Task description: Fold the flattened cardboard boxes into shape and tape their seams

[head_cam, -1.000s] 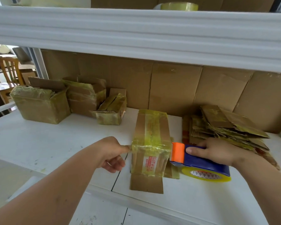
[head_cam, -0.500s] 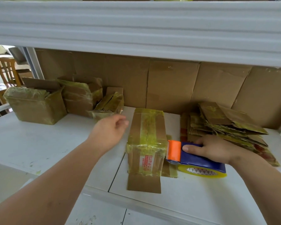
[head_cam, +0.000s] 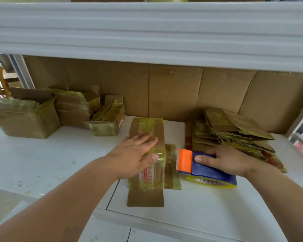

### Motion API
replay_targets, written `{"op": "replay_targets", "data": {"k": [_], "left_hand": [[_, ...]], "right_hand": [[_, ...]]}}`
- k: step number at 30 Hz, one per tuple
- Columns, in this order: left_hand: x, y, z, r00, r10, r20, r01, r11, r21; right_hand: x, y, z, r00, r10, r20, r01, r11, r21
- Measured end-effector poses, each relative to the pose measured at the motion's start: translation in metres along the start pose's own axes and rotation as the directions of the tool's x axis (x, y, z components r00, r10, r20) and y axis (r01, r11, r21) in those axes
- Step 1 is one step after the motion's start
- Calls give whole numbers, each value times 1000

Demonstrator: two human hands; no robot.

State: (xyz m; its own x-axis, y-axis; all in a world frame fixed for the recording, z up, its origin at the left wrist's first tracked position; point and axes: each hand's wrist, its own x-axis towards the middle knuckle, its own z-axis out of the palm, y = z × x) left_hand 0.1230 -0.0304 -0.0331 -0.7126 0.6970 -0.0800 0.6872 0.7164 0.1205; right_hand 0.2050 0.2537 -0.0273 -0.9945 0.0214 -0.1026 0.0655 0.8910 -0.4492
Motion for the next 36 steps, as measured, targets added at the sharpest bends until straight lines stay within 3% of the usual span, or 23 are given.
{"op": "replay_targets", "data": {"k": [9,15,21,28,34,36], "left_hand": [[3,-1,1,1000,3,1,-3,1000,-10],[2,0,1,1000,-10,1,10,999,-35],[3,3,3,999,-12,-31,11,1000,-29],[1,3,7,998,-6,-64,5,1000,-1],[1,4,7,998,-1,-65,3,999,32],[-1,4,6,998,2,-70,-1,1000,19]], "right_hand": [[-11,17,-14,999,20,-38,-19,999,34],[-9,5,-23,1000,9,22,-4,980,-197],[6,-23,-25,991,86,107,-43,933,-358],[26,-44,-19,956,236,176,-192,953,-233],[33,-48,-22,923,271,274,-264,962,-63],[37,-46,-14,919,303,252,-281,952,-118]]}}
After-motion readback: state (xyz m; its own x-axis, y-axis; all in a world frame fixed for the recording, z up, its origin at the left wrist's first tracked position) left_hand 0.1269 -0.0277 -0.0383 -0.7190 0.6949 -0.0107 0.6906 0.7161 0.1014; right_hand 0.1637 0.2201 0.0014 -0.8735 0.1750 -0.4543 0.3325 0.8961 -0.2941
